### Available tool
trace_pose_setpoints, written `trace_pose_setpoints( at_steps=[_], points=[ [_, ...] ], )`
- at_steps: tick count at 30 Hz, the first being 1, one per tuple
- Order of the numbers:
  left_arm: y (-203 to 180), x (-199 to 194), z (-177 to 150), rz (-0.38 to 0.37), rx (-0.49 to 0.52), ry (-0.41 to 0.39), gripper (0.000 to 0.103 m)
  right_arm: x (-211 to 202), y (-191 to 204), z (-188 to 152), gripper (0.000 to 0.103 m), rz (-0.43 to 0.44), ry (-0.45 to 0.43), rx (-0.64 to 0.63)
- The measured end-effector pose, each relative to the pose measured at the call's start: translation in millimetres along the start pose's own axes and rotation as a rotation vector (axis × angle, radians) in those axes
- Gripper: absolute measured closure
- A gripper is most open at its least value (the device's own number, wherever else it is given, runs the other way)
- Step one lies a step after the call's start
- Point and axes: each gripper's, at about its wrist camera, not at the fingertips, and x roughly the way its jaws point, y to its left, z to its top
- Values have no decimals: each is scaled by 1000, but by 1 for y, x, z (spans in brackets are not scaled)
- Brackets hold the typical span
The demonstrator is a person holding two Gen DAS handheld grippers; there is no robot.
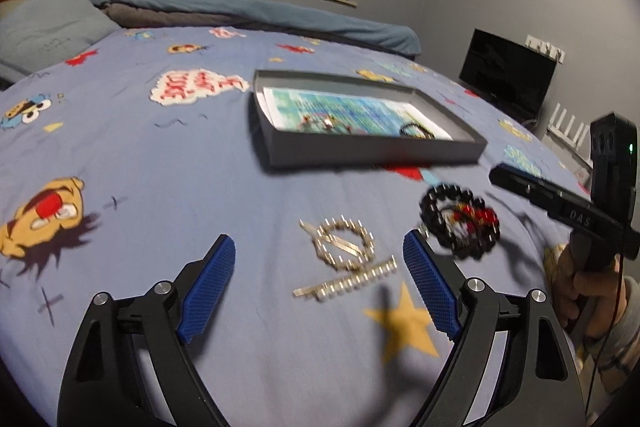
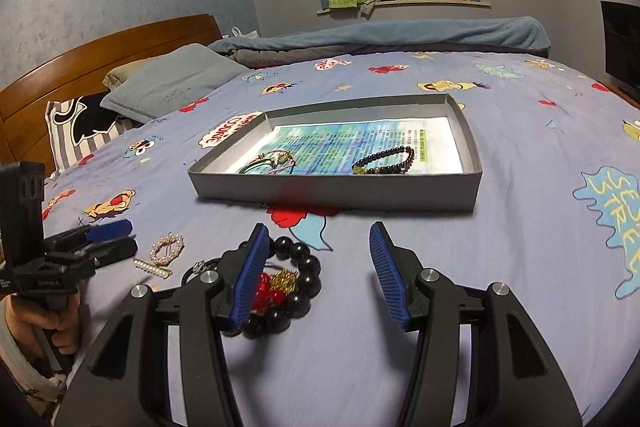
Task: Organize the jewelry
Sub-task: 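Lower the left gripper over the pearl ring hair clip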
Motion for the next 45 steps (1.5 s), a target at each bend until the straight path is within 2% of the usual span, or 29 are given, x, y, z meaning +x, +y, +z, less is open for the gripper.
trace_pose_setpoints(
  at_steps=[7,13,20,26,31,35,45],
  points=[
    [-20,6,-9,25,89,35,21,-8,6,-7,46,7,-12,-8],
    [-18,10,-8,36,74,53,25,-9,9,-8,45,9,-13,-18],
    [-15,13,-8,36,62,73,25,-8,8,-8,45,15,-9,-13],
    [-9,18,6,12,-1,73,25,-6,9,-8,45,14,-4,-19],
    [-18,36,7,62,35,123,36,-6,7,-8,45,16,-8,-17],
    [-14,38,5,70,16,125,60,-8,12,-9,45,17,-14,-38],
    [-3,21,1,29,-46,26,61,-5,47,-13,45,53,27,-169]
  ],
)
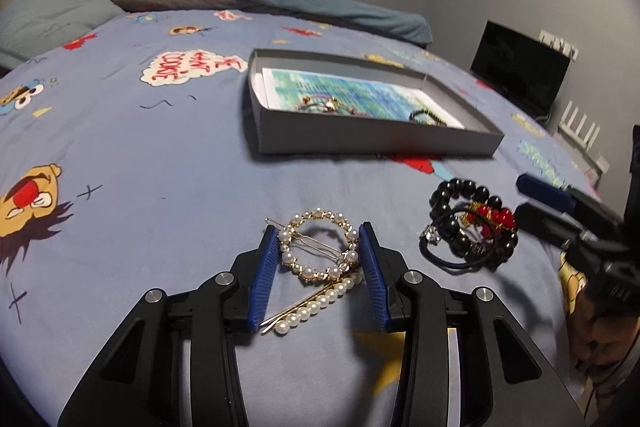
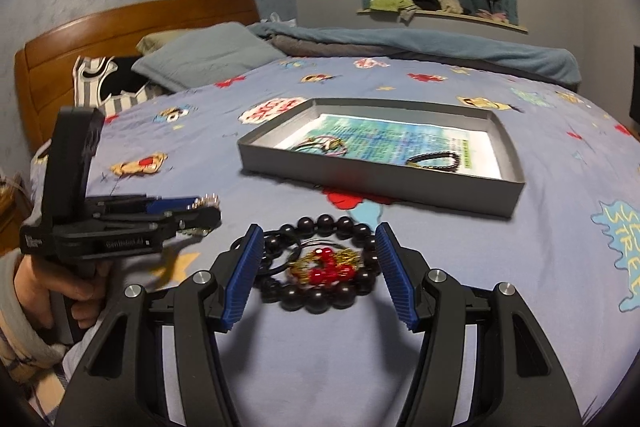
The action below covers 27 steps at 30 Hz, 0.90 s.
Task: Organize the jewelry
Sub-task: 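Lower the left gripper over the pearl ring hair clip, then grasp the pearl ring clip with the left gripper while the right grasps a black cord bracelet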
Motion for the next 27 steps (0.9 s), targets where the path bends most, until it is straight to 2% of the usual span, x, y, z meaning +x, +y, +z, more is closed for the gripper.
trace_pose_setpoints(
  at_steps=[5,16,17,18,19,21,24,27],
  points=[
    [3,-9,-1,-16,-16,-44,61,9,10,0,45,4,46,-33],
    [3,-10,-2,-44,-21,-48,61,34,38,4,46,12,138,-164],
    [2,-10,-2,-46,-20,-48,61,37,39,4,49,4,150,-174],
    [3,-10,-2,-47,-19,-48,61,40,40,4,58,-3,159,-180],
    [3,-10,-2,-47,-19,-48,61,43,40,4,62,-10,171,-182],
    [2,-10,-2,-49,-18,-47,61,47,37,5,62,-16,185,-175],
    [2,-10,-3,-49,-15,-49,61,47,36,5,83,-11,179,-171],
    [1,-11,-3,-46,-9,-50,61,42,36,3,92,-12,153,-177]
  ],
)
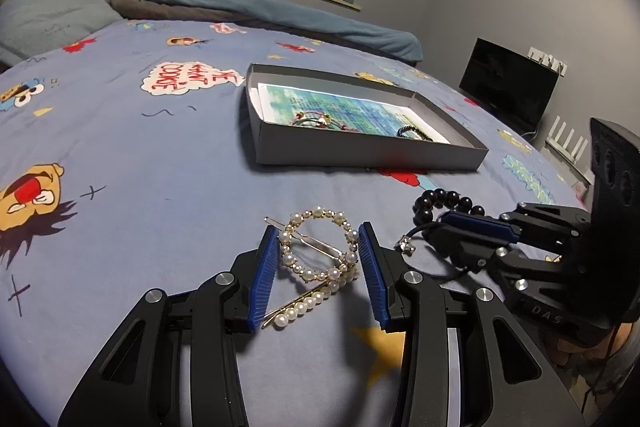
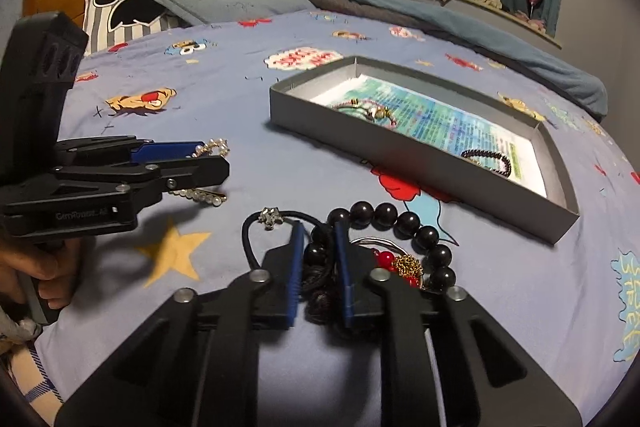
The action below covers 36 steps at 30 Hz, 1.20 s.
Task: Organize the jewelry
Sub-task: 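Grasp the pearl ring clip with the left gripper while the right grasps a black cord bracelet, then place the pearl ring clip and black cord bracelet into the grey box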
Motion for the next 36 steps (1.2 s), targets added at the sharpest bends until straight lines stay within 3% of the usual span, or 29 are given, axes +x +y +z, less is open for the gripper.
trace_pose_setpoints(
  at_steps=[5,10,18,20,22,23,31,33,34,36],
  points=[
    [0,0,0,3,3,0,61,-16,-6,-2,101,20,-71,39],
    [-1,-1,1,8,7,0,61,-24,-14,-2,103,50,-106,85],
    [-1,-4,-1,14,9,-10,61,-17,-8,2,101,70,-72,69],
    [0,-5,-1,12,4,-11,61,-18,-1,2,97,92,-70,53],
    [1,-6,-1,11,2,-14,61,-17,7,1,79,107,-58,32],
    [1,-7,-1,11,1,-15,61,-17,10,1,76,111,-52,22],
    [2,-11,-1,11,-4,-25,61,7,32,-3,75,91,58,-73],
    [2,-12,0,12,-6,-26,61,13,36,-3,83,86,84,-95],
    [2,-12,1,12,-7,-27,61,15,36,-3,97,94,88,-98],
    [2,-13,3,10,-9,-29,61,14,37,-3,100,98,80,-104]
  ],
)
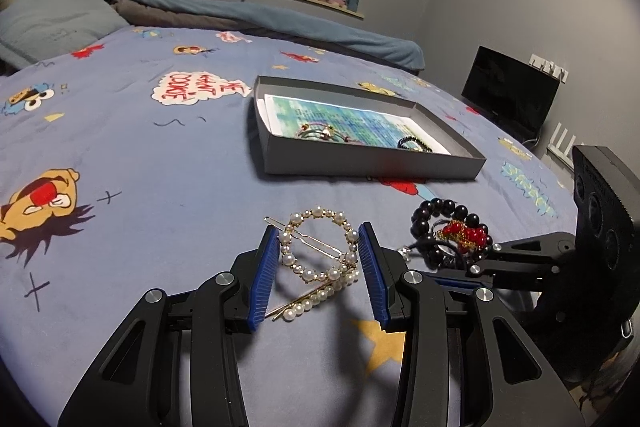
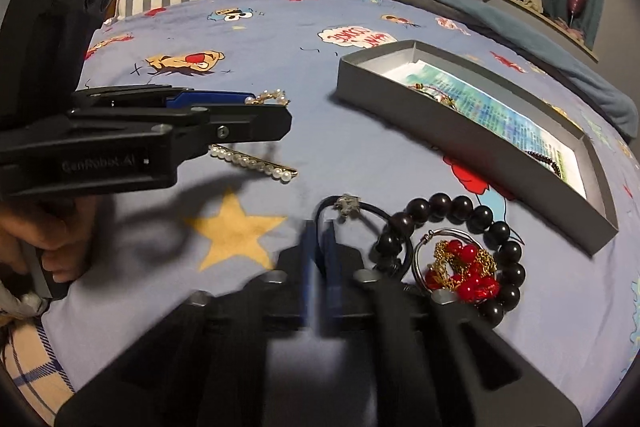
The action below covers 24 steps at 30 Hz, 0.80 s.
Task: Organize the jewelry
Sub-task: 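Place the pearl ring clip and black cord bracelet into the grey box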
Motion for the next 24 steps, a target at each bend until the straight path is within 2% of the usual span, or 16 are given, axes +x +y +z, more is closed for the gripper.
trace_pose_setpoints(
  at_steps=[6,12,17,24],
  points=[
    [-3,-7,18,4,26,-20,61,-37,-14,9,100,29,-151,71],
    [-11,-11,47,7,66,-48,61,-81,-62,39,100,98,-299,200],
    [-17,-9,69,9,93,-76,61,-96,-101,52,100,115,-344,268],
    [-24,12,84,13,124,-65,61,-103,-156,55,100,93,-367,343]
  ],
)
